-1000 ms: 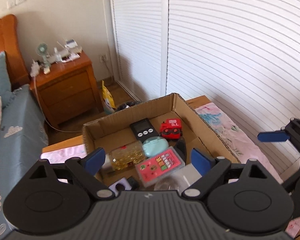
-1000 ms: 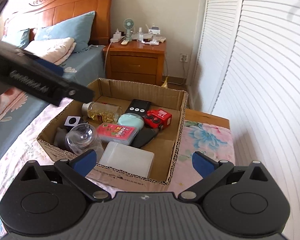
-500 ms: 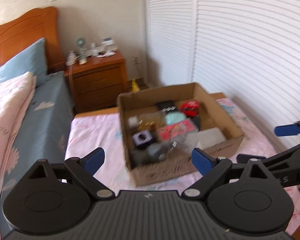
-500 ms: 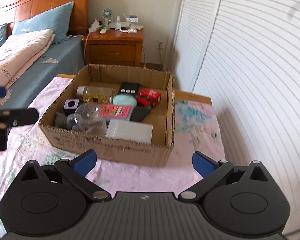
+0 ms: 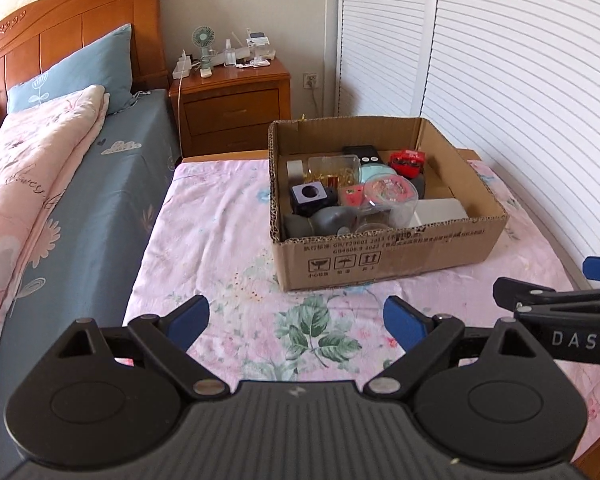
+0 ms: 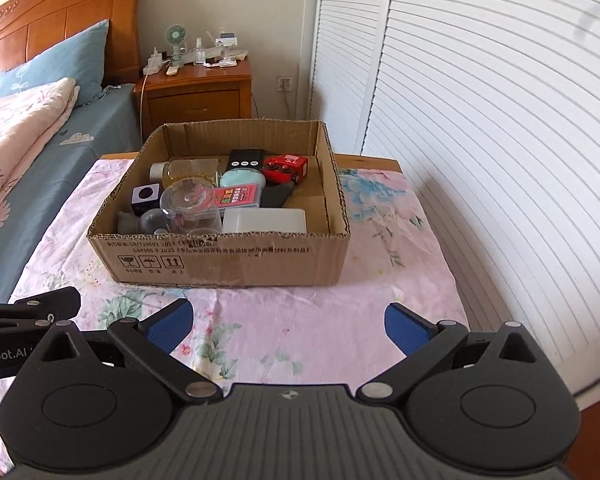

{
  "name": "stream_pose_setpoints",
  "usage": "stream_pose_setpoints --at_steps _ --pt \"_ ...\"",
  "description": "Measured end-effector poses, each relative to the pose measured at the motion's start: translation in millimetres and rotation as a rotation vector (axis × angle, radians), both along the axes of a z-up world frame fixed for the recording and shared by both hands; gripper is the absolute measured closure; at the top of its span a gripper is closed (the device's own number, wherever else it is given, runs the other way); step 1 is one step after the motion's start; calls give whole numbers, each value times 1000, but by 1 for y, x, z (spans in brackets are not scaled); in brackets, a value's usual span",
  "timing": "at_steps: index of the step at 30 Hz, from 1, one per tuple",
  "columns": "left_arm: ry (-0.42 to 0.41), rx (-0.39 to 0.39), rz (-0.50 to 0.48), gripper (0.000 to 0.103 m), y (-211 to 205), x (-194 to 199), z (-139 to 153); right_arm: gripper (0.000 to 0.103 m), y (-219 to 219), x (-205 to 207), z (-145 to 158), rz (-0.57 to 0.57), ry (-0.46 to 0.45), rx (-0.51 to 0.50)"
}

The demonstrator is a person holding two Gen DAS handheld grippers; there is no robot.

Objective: Organize rigid objects

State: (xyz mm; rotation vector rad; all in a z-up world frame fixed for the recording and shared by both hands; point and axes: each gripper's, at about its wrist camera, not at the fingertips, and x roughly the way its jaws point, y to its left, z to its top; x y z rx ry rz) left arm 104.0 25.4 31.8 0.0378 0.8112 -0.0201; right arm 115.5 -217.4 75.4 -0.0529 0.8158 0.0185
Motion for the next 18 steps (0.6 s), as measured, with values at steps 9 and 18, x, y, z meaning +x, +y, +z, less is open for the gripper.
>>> stream_pose_setpoints --at_steps 9,18 --pt "-14 33 0 9 -6 -4 4 0 -4 0 0 -20 -3 4" --pt "-8 34 0 9 -8 -3 5 0 -2 -1 0 -13 -1 1"
